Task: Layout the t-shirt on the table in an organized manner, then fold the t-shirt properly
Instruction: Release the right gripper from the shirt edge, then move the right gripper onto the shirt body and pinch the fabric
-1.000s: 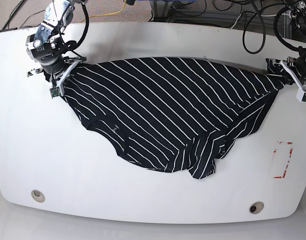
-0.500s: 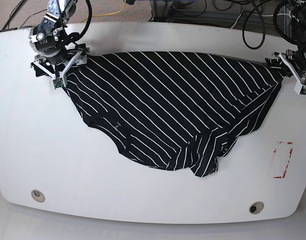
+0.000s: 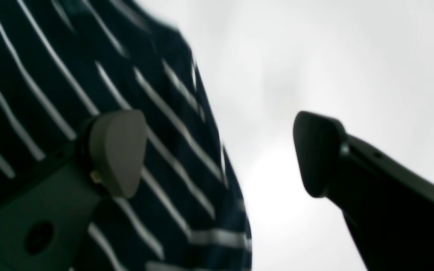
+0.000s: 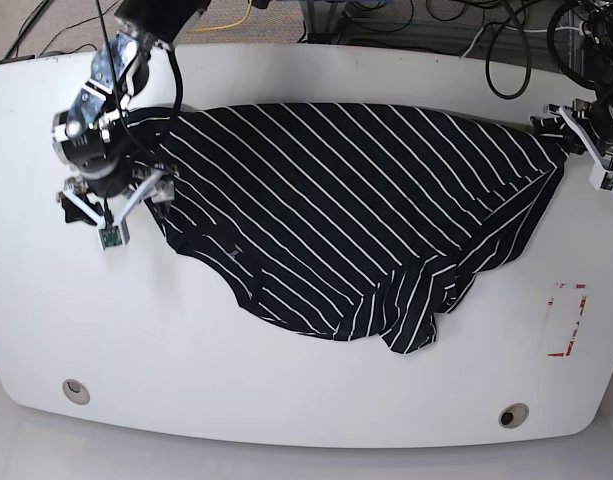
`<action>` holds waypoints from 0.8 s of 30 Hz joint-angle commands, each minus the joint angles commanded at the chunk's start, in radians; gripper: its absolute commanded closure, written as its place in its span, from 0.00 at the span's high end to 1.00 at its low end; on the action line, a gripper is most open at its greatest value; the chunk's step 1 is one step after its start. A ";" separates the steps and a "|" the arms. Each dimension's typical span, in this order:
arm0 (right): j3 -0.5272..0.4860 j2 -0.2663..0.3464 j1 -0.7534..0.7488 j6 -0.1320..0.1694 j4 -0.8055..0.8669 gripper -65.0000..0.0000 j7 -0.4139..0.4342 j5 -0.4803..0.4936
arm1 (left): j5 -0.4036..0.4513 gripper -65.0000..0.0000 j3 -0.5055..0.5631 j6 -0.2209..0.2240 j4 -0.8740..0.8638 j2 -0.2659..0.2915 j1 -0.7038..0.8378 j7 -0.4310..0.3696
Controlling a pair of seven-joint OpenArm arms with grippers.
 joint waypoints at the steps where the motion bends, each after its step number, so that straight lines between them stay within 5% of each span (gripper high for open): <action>1: -0.011 0.002 0.034 0.000 -0.031 0.91 0.000 -0.002 | 0.000 0.01 0.000 0.000 0.000 0.000 0.000 0.000; 8: -0.080 0.012 0.219 0.000 -0.262 0.91 0.037 -0.002 | 0.000 0.01 0.000 0.000 0.000 0.000 -0.003 0.000; 24: -0.242 0.103 0.497 0.000 -0.967 0.91 0.468 -0.003 | 0.000 0.01 0.000 0.000 0.000 0.000 -0.005 0.000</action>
